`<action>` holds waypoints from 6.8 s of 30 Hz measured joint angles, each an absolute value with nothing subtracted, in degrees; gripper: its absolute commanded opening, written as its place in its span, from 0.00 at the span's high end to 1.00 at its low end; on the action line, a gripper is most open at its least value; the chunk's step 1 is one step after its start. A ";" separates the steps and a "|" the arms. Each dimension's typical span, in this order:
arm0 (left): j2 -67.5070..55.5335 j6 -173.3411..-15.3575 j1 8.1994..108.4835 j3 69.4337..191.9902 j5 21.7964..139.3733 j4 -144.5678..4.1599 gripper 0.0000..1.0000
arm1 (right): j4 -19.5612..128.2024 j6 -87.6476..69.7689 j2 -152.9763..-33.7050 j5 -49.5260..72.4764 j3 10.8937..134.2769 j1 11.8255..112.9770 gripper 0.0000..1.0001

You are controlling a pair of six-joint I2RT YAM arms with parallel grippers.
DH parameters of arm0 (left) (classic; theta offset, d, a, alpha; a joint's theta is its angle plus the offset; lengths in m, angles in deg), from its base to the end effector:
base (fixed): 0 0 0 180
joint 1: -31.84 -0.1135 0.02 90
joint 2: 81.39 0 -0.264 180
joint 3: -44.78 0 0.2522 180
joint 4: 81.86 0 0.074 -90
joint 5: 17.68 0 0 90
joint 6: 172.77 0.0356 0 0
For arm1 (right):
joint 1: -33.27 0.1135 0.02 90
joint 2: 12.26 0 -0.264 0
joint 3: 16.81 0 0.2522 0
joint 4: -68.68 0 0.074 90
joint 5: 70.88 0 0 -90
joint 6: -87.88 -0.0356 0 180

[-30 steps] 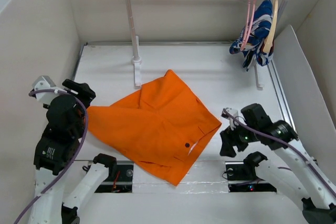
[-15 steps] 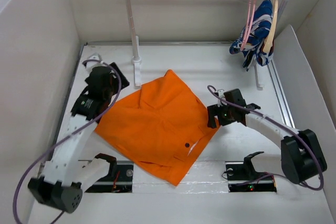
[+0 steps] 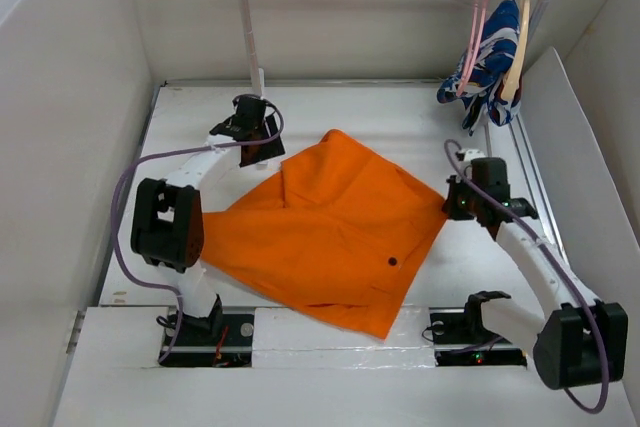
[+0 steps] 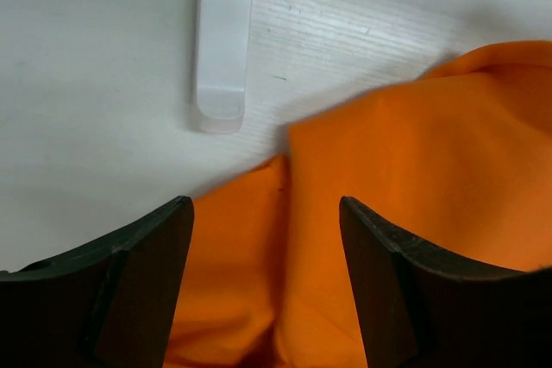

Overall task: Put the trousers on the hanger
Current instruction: Flatten out the trousers at the center of the board.

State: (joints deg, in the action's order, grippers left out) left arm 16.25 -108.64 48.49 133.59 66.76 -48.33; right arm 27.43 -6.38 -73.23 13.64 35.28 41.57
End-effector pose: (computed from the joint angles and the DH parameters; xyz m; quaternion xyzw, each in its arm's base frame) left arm 0.3700 -0.1071 0.2627 -0.0930 0.9092 -0.1049 0.3920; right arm 0.2085 0.0339 0.2214 -0.0494 0.9378 0.0819 0.3336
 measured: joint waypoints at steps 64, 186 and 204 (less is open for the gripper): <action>25.72 -108.24 58.80 131.62 69.49 -50.98 0.52 | 11.61 -0.34 -61.12 12.96 48.81 40.50 1.00; 36.36 -113.36 64.40 140.52 96.38 -61.40 0.11 | -13.64 -10.70 -53.14 35.65 73.70 61.74 1.00; 2.68 -121.77 49.67 120.12 94.54 -64.53 1.00 | -10.88 -8.61 -53.06 34.97 70.95 61.74 1.00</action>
